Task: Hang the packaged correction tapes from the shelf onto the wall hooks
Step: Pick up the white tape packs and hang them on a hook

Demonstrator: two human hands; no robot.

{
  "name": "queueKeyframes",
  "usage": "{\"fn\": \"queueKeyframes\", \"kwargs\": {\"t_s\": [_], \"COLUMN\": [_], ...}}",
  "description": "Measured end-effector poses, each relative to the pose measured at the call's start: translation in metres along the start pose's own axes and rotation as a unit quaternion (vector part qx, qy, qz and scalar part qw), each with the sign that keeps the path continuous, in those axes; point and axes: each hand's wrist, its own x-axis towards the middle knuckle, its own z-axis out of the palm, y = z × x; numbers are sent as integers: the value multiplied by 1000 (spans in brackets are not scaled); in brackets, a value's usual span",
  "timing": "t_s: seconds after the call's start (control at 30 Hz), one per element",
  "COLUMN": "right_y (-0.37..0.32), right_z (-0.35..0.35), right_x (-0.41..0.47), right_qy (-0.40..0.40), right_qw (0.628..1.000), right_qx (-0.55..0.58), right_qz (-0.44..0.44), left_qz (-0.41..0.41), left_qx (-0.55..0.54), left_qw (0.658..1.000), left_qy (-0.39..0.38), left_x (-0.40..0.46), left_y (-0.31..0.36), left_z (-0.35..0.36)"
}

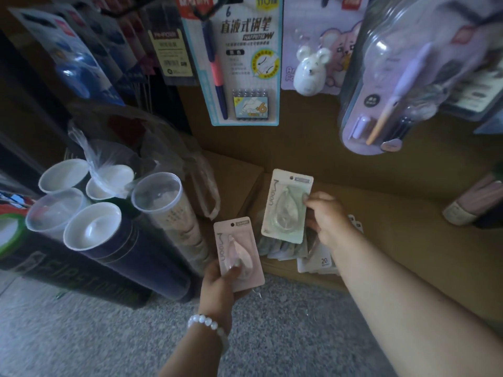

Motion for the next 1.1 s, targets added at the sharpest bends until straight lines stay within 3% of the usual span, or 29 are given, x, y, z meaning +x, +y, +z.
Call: {"fn": "queueKeyframes", "kwargs": {"t_s": [0.13,0.23,0.4,0.77,1.1], "right_y": [14,28,46,60,73], "right_z": [3,10,22,44,54], "right_x": [-27,-42,-57,-56,-46], "right_qy": [-86,-111,-129,-86,-70], "right_qw": [994,990,985,978,984], "right_qx": [-70,-78,-112,-186,-163], "right_qz": [13,23,14,-27,-23], "left_qz": [-24,-47,-73,-78,-86], "left_qx": [-38,-84,-39,-80,-83], "left_qw": [998,990,976,978,983], "left_qy": [-36,-103,-204,-174,-142], "left_x": [-3,-8,-13,2,18], "left_y": [0,3,6,-2,-6], "left_z": [8,11,8,-4,-11]}}
